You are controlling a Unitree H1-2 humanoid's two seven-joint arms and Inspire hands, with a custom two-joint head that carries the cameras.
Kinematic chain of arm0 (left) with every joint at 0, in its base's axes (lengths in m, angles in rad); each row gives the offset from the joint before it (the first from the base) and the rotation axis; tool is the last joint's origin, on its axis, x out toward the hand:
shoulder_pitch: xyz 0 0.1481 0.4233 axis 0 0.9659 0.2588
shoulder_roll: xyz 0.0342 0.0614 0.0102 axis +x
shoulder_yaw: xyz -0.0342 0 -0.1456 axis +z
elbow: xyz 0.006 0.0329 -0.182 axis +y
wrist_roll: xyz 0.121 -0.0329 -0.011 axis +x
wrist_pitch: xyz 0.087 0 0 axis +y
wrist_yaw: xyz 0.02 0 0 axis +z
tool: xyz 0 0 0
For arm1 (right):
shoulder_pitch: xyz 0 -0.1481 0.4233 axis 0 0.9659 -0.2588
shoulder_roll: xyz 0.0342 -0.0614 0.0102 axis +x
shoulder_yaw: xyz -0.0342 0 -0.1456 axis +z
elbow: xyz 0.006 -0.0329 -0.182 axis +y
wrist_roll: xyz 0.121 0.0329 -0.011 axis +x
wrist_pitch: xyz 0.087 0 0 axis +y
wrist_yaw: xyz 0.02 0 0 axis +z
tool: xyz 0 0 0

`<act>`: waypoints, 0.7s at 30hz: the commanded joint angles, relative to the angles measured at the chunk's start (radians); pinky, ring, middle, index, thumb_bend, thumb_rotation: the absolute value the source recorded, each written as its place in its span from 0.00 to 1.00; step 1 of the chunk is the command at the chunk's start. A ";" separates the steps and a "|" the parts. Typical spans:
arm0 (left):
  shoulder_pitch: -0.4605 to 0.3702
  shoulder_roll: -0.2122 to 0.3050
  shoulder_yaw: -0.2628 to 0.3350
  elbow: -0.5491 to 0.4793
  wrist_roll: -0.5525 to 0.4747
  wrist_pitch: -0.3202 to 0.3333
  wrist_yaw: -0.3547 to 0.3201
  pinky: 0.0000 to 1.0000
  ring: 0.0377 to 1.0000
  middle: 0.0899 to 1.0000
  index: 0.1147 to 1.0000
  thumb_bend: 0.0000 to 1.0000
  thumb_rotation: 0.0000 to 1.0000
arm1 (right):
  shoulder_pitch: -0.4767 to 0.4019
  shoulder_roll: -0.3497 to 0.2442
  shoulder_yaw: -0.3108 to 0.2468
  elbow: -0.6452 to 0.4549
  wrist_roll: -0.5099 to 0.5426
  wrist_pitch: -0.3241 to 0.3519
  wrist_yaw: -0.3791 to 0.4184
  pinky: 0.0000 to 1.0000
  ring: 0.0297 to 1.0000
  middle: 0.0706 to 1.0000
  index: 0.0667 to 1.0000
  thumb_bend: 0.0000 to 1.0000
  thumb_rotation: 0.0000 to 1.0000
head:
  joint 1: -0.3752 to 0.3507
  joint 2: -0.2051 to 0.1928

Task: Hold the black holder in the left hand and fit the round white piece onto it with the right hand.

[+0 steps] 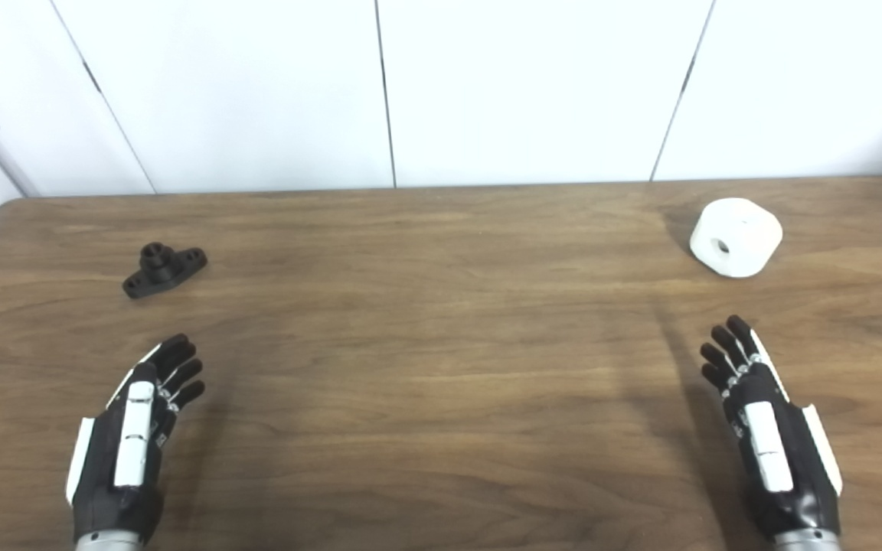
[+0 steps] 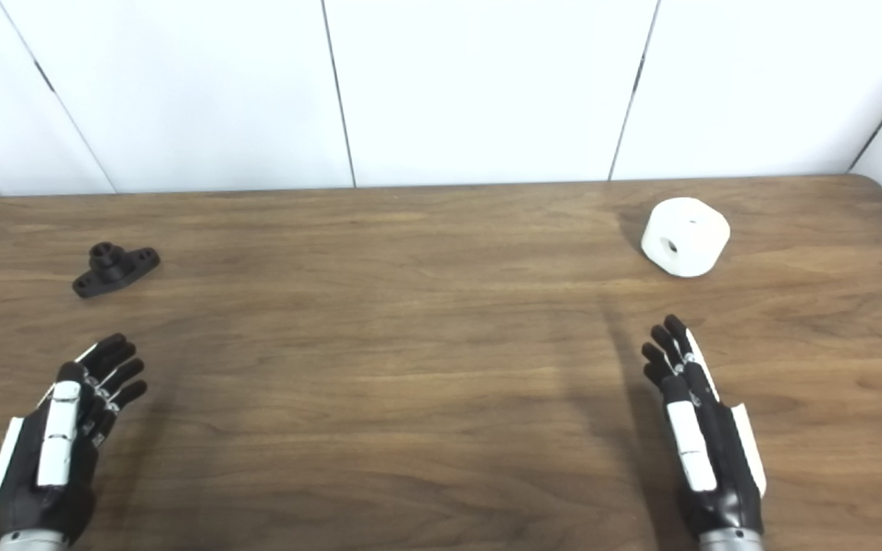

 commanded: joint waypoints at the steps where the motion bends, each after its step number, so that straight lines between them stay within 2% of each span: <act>1: -0.016 0.010 0.008 -0.031 0.003 -0.025 -0.004 0.84 0.86 0.85 0.80 0.51 0.84 | -0.012 0.039 0.000 -0.026 0.001 -0.020 -0.002 0.92 0.91 0.93 0.95 0.57 0.88 | -0.001 0.001; 18: -0.018 0.006 0.011 -0.036 -0.005 -0.021 -0.001 0.81 0.84 0.83 0.79 0.51 0.83 | -0.012 0.039 0.000 -0.031 -0.005 -0.014 -0.003 0.92 0.92 0.93 0.94 0.57 0.89 | 0.003 0.009; 21: -0.016 0.003 0.010 -0.039 -0.003 -0.023 0.001 0.81 0.83 0.83 0.78 0.51 0.82 | -0.011 0.037 -0.002 -0.030 0.000 -0.018 -0.002 0.91 0.92 0.93 0.94 0.57 0.89 | 0.022 0.009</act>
